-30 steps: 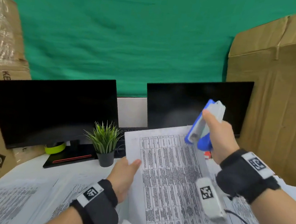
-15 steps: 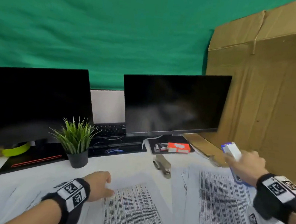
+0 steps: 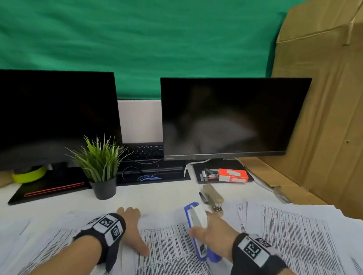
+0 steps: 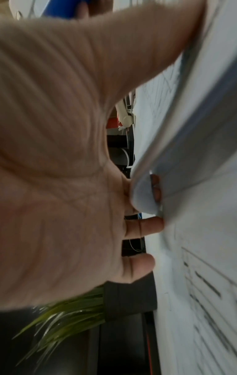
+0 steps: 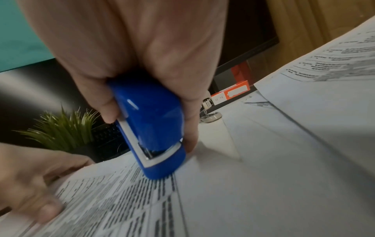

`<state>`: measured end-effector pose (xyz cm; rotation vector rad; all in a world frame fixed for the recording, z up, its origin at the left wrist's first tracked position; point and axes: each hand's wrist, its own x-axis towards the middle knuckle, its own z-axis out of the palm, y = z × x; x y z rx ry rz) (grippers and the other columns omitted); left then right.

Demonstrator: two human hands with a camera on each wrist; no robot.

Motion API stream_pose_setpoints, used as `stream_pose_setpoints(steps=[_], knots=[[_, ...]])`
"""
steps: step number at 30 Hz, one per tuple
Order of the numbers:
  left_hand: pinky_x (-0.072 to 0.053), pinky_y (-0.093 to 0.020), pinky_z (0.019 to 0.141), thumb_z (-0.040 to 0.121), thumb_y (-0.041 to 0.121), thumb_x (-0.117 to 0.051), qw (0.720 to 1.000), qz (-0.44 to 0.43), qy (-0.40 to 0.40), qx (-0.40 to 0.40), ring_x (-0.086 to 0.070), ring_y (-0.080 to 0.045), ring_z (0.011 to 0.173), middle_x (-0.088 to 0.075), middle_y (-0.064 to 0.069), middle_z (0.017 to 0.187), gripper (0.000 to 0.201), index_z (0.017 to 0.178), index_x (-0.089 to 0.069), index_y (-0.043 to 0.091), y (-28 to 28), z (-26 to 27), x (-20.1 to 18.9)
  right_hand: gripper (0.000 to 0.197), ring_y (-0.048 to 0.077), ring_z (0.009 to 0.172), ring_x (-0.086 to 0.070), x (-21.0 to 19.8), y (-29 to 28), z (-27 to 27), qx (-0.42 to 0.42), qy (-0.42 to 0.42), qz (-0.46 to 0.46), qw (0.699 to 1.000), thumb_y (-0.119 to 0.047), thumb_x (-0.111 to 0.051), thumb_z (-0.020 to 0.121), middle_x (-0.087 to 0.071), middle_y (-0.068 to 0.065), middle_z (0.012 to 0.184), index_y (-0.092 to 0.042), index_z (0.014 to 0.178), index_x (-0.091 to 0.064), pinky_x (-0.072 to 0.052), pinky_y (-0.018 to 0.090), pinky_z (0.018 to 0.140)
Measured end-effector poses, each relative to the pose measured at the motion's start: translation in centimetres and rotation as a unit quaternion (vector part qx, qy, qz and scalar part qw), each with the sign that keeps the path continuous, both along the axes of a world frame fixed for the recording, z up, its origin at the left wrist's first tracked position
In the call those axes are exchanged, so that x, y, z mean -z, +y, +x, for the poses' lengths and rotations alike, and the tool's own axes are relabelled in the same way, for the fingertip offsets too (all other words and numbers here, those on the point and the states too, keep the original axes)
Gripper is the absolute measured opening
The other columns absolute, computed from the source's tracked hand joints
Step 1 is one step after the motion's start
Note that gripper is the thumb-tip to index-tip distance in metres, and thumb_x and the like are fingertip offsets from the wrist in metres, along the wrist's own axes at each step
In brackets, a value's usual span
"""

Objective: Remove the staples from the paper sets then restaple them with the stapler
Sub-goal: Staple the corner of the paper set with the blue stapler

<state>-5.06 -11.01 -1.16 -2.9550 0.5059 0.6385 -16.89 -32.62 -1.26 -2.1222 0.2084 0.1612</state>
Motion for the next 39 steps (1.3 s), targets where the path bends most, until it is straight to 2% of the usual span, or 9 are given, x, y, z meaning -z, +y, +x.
stream_pose_setpoints(steps=[3, 6, 10, 13, 17, 25, 30, 34, 39], knots=[[-0.041, -0.035, 0.102, 0.057, 0.066, -0.078, 0.999, -0.044, 0.030, -0.008, -0.044, -0.020, 0.123, -0.045, -0.001, 0.135, 0.099, 0.137, -0.039, 0.021, 0.2, 0.1, -0.5, 0.035, 0.008, 0.078, -0.057, 0.5, 0.9, 0.0, 0.004, -0.031, -0.027, 0.999, -0.031, -0.054, 0.093, -0.061, -0.002, 0.103, -0.021, 0.126, -0.046, -0.045, 0.013, 0.060], [-0.050, -0.036, 0.097, 0.053, 0.049, -0.083, 0.967, -0.244, 0.062, -0.020, -0.061, -0.020, 0.109, -0.061, 0.000, 0.120, 0.075, 0.117, -0.058, 0.020, 0.6, -0.5, -1.1, 0.033, 0.004, 0.073, -0.054, 0.9, 1.3, 0.1, 0.007, -0.050, -0.024, 0.998, -0.027, -0.053, 0.094, -0.059, -0.004, 0.098, -0.020, 0.126, -0.045, -0.040, 0.010, 0.055], [-0.056, -0.046, 0.084, 0.047, 0.023, -0.089, 0.783, -0.603, 0.127, -0.088, -0.067, -0.033, 0.101, -0.069, -0.011, 0.112, 0.071, 0.112, -0.061, 0.023, 1.1, -2.9, -2.2, 0.022, 0.004, 0.071, -0.055, 1.0, 1.0, -0.4, 0.029, -0.063, 0.010, 0.998, -0.024, -0.054, 0.093, -0.059, -0.006, 0.088, -0.022, 0.115, -0.050, -0.041, 0.010, 0.057], [-0.053, -0.053, 0.090, 0.055, 0.014, -0.090, 0.687, -0.683, 0.195, -0.152, -0.066, -0.039, 0.104, -0.070, -0.015, 0.114, 0.075, 0.119, -0.051, 0.018, 1.0, -5.7, -1.8, 0.014, 0.008, 0.064, -0.057, 1.3, 0.6, -0.9, 0.060, -0.067, 0.033, 0.995, -0.026, -0.055, 0.094, -0.060, -0.005, 0.076, -0.020, 0.106, -0.054, -0.048, 0.018, 0.058], [-0.046, -0.048, 0.102, 0.087, -0.001, -0.066, 0.747, -0.611, 0.142, -0.222, -0.065, -0.027, 0.101, -0.071, -0.008, 0.107, 0.016, 0.099, -0.066, 0.009, 1.0, -8.8, 1.0, 0.013, 0.014, 0.068, -0.061, 1.3, 0.3, -1.8, 0.094, -0.071, 0.086, 0.989, -0.021, -0.057, 0.094, -0.065, 0.002, 0.080, -0.014, 0.105, -0.058, -0.049, 0.022, 0.061], [-0.054, -0.027, 0.087, 0.097, 0.010, -0.053, 0.730, -0.678, -0.016, -0.086, -0.067, -0.005, 0.102, -0.071, 0.009, 0.111, 0.029, 0.116, -0.062, 0.030, 2.2, -11.0, -8.6, 0.022, 0.021, 0.095, -0.070, -6.2, -0.7, -4.2, 0.108, -0.166, 0.283, 0.939, -0.017, -0.053, 0.094, -0.073, 0.004, 0.103, -0.013, 0.114, -0.062, -0.055, 0.036, 0.080], [-0.047, -0.006, 0.070, 0.092, 0.016, -0.062, 0.641, -0.742, -0.193, -0.037, -0.060, 0.016, 0.089, -0.063, 0.019, 0.103, 0.031, 0.106, -0.047, 0.038, 0.6, -12.9, -12.4, 0.020, 0.012, 0.092, -0.068, -11.6, 1.9, -6.9, 0.085, -0.340, 0.199, 0.915, -0.030, -0.054, 0.091, -0.068, -0.010, 0.100, -0.029, 0.111, -0.057, -0.059, 0.025, 0.066], [-0.044, -0.010, 0.075, 0.095, 0.018, -0.058, 0.674, -0.720, -0.139, -0.089, -0.060, 0.009, 0.096, -0.060, 0.020, 0.108, 0.028, 0.113, -0.044, 0.035, -0.4, -13.5, -7.7, 0.022, 0.015, 0.095, -0.066, -7.5, 2.9, -7.6, 0.128, -0.273, 0.178, 0.937, -0.032, -0.056, 0.091, -0.067, -0.003, 0.106, -0.027, 0.112, -0.056, -0.058, 0.036, 0.079], [-0.041, -0.019, 0.092, 0.102, 0.017, -0.045, 0.704, -0.696, -0.076, -0.115, -0.056, -0.001, 0.110, -0.057, 0.024, 0.111, 0.029, 0.125, -0.044, 0.034, -0.4, -12.3, -6.0, 0.025, 0.008, 0.103, -0.042, -6.8, 1.2, -7.0, 0.213, -0.306, 0.048, 0.927, -0.047, -0.060, 0.085, -0.038, -0.001, 0.126, -0.028, 0.100, -0.056, -0.047, 0.022, 0.086]])
